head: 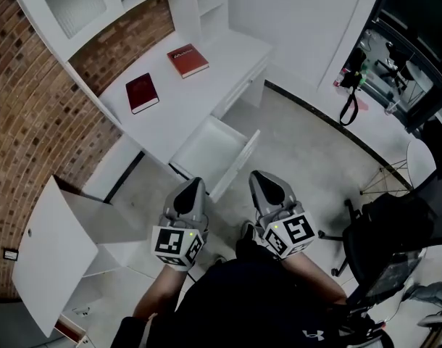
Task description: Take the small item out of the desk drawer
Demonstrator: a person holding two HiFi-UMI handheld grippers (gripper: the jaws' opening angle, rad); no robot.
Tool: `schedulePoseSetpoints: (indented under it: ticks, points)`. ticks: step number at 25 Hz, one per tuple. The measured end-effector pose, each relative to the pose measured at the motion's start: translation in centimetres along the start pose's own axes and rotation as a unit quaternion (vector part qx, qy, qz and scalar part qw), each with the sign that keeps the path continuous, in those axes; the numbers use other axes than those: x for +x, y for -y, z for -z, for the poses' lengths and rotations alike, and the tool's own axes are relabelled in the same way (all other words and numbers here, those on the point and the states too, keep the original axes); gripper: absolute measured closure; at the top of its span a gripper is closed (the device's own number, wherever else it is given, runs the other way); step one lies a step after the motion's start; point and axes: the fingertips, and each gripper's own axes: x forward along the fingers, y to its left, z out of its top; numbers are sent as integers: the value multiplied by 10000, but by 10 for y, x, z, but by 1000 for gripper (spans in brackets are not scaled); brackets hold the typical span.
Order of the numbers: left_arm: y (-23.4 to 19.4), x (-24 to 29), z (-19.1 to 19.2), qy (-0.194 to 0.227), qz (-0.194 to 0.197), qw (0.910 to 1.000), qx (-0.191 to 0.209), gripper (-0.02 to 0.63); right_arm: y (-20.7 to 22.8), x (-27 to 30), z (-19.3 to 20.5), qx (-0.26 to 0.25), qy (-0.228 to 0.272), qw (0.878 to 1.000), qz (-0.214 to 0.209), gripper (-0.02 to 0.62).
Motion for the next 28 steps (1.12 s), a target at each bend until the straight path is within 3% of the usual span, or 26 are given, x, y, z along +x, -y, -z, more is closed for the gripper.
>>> schedulePoseSetpoints:
  ticks: [5,13,23,28]
  points:
    - [4,52,-6,-123,-126,9998,91,604,43,27,-9,157,-53,9996,-245,592]
    - [-19,80,6,-511,-622,9967,140,604,76,57,-5,462,-103,9974,-552,592]
    - [-37,123,39,-951,-354,9944,282,604,102,90,16,684,-378,9959,-456,592]
    - [-66,146,68,-1163,-167,9926,296,603,112,118,30,531,-584,9965,-291,592]
